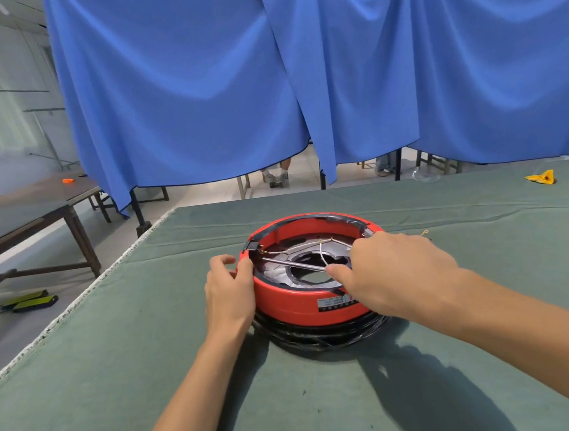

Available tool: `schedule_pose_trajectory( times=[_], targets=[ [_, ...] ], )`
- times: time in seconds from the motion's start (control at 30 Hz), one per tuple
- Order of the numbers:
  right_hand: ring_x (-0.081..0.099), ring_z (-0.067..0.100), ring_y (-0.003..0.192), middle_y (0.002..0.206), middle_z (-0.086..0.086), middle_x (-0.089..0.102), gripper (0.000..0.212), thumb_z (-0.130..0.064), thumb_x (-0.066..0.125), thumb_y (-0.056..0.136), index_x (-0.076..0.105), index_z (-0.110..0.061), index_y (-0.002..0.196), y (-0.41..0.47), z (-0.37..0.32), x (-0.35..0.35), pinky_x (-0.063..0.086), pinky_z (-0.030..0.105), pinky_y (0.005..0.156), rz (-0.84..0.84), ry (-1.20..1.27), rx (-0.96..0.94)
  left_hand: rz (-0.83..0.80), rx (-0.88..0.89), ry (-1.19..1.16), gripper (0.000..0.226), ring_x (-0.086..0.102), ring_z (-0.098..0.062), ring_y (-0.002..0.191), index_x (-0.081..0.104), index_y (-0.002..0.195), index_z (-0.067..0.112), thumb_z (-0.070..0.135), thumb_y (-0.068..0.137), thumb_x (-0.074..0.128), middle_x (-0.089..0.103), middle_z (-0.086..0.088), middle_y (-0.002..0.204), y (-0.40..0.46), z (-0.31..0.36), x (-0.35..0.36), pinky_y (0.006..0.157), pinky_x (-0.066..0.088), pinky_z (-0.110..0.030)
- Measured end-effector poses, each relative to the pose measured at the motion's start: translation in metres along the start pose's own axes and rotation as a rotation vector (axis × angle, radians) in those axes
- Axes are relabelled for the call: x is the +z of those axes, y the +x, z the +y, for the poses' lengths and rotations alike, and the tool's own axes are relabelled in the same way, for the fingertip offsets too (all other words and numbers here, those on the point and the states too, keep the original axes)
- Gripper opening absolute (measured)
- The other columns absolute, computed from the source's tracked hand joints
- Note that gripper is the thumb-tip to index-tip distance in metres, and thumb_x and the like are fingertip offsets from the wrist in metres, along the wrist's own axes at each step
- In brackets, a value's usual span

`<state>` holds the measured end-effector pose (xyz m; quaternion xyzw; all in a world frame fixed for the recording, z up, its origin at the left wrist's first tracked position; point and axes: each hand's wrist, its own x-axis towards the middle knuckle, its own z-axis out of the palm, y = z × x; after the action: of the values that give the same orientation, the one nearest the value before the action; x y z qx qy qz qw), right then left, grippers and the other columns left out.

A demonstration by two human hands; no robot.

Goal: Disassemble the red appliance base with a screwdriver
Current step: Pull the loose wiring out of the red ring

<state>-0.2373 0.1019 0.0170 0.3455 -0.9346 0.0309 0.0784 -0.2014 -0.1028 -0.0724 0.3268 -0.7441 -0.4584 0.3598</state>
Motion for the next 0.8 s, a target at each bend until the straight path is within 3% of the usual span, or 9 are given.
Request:
schedule_pose_trajectory(
  times=[0.1,0.33,0.43,0.5,0.6,0.67,0.73,0.8],
  targets=[
    [0.044,0.027,0.068,0.063,-0.003,0.036,0.049,-0.055,0.031,0.097,0.034,-0.021,0.062,-0.001,0.0,0.002,0.03,0.034,0.06,-0.003,0.005,0.001,-0.043,0.045,-0.103,0.03,0.049,-0.029,0.114,0.045,0.125,0.019,0.028,0.096,0.042,0.056,-0.009,0.112,-0.001,-0.001,0.005,0.103,0.034,-0.048],
    [0.045,0.027,0.068,0.065,-0.003,0.036,0.049,-0.057,0.03,0.097,0.034,-0.022,0.063,-0.003,0.004,0.001,0.032,0.035,0.059,-0.024,-0.01,0.037,-0.05,0.108,-0.117,0.04,0.044,-0.022,0.121,0.039,0.137,0.019,0.021,0.098,0.034,0.049,-0.005,0.13,-0.01,0.004,0.008,0.101,0.033,-0.035],
    [0.042,0.022,0.06,0.065,-0.003,0.037,0.049,-0.057,0.03,0.097,0.035,-0.021,0.064,-0.003,0.004,-0.001,0.028,0.034,0.054,-0.038,-0.017,0.038,-0.056,0.105,-0.125,0.039,0.044,-0.019,0.123,0.042,0.136,0.017,0.022,0.098,0.034,0.049,-0.004,0.133,-0.011,0.005,0.007,0.102,0.032,-0.031],
    [0.039,0.019,0.057,0.066,-0.003,0.038,0.049,-0.056,0.03,0.097,0.036,-0.02,0.064,-0.004,0.002,-0.001,0.028,0.033,0.053,-0.044,-0.017,0.039,-0.068,0.109,-0.142,0.038,0.047,-0.02,0.12,0.048,0.131,0.016,0.021,0.096,0.034,0.054,-0.005,0.127,-0.013,0.007,0.007,0.105,0.034,-0.037],
    [0.044,0.026,0.067,0.066,-0.002,0.036,0.048,-0.054,0.029,0.099,0.034,-0.019,0.066,-0.006,-0.001,-0.002,0.032,0.035,0.06,-0.045,-0.027,0.027,-0.083,0.107,-0.175,0.048,0.051,-0.022,0.113,0.057,0.12,0.016,0.031,0.083,0.031,0.059,-0.006,0.117,-0.017,0.012,0.006,0.103,0.037,-0.044],
    [0.042,0.027,0.07,0.067,0.0,0.034,0.044,-0.049,0.028,0.101,0.044,-0.016,0.077,-0.009,-0.003,-0.003,0.031,0.035,0.059,-0.032,-0.073,-0.014,-0.075,0.082,-0.173,0.051,0.052,-0.025,0.11,0.059,0.112,0.012,0.034,0.077,0.029,0.06,-0.01,0.112,-0.019,0.015,0.006,0.101,0.038,-0.047],
    [0.043,0.028,0.073,0.069,0.0,0.035,0.036,-0.039,0.027,0.104,0.056,-0.018,0.103,-0.012,-0.007,-0.002,0.032,0.035,0.058,-0.013,-0.108,-0.072,-0.065,0.067,-0.158,0.049,0.051,-0.029,0.108,0.061,0.106,0.007,0.034,0.08,0.03,0.06,-0.015,0.108,-0.018,0.016,0.006,0.099,0.038,-0.048],
    [0.049,0.031,0.081,0.082,0.004,0.049,0.04,-0.036,0.025,0.104,0.056,-0.017,0.119,-0.014,-0.013,-0.002,0.032,0.035,0.058,-0.035,-0.103,-0.087,-0.054,0.055,-0.139,0.039,0.05,-0.03,0.11,0.061,0.108,0.004,0.025,0.091,0.034,0.06,-0.017,0.108,-0.016,0.015,0.006,0.099,0.037,-0.047]
  ],
)
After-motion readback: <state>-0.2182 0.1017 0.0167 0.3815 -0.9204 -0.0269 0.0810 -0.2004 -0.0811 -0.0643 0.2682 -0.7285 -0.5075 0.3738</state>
